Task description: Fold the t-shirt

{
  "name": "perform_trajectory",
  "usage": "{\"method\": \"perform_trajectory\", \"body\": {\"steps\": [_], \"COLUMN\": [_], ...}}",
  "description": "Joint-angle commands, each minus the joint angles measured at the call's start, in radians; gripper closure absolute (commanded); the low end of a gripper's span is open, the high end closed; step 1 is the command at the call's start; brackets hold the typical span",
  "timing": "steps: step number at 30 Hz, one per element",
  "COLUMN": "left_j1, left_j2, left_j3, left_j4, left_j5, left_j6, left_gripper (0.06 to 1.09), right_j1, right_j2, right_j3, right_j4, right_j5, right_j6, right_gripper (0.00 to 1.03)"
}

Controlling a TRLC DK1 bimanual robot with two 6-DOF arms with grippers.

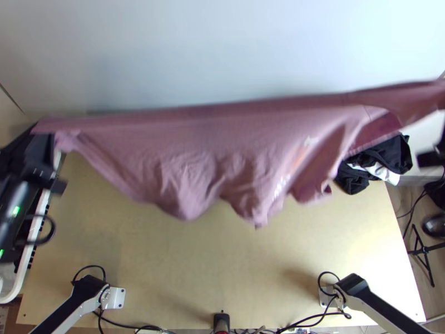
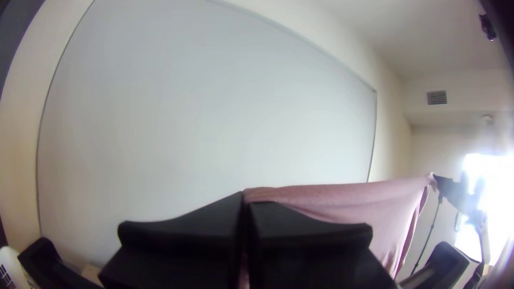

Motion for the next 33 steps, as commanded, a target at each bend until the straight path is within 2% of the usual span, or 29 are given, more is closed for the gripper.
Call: {"method": "perform_trajectory", "body": {"steps": [1,7,11,15,18,22,27,33], "left_j1": [-0.02,-0.018,-0.015,-0.015,-0.014,-0.012,-0.012,-0.014], "left_j2": [-0.152,-0.23,-0.248,-0.25,-0.251,-0.279,-0.29,-0.185], "left_j3": [-0.054,-0.083,-0.076,-0.076,-0.077,-0.143,-0.234,-0.366], "left_j4": [-0.081,-0.136,-0.142,-0.162,-0.205,-0.279,-0.306,-0.17], "left_j5": [0.036,0.045,0.082,0.113,0.162,0.238,0.281,0.278], "left_j6": [-0.011,-0.015,-0.047,-0.084,-0.138,-0.201,-0.215,-0.215], "left_gripper": [1.05,1.05,1.05,1.05,1.05,1.05,1.05,1.05], "right_j1": [-0.028,-0.028,-0.028,-0.028,-0.028,-0.028,-0.025,0.002], "right_j2": [-0.148,-0.202,-0.19,-0.188,-0.184,-0.185,-0.182,-0.113], "right_j3": [0.02,0.086,0.144,0.117,0.088,0.009,-0.11,-0.273], "right_j4": [-0.193,-0.34,-0.403,-0.428,-0.451,-0.477,-0.451,-0.281], "right_j5": [-0.098,-0.113,-0.113,-0.116,-0.138,-0.181,-0.211,-0.217], "right_j6": [0.042,0.042,0.045,0.097,0.153,0.182,0.194,0.16], "right_gripper": [1.0,1.0,1.0,1.0,1.0,1.0,1.0,1.0]}}
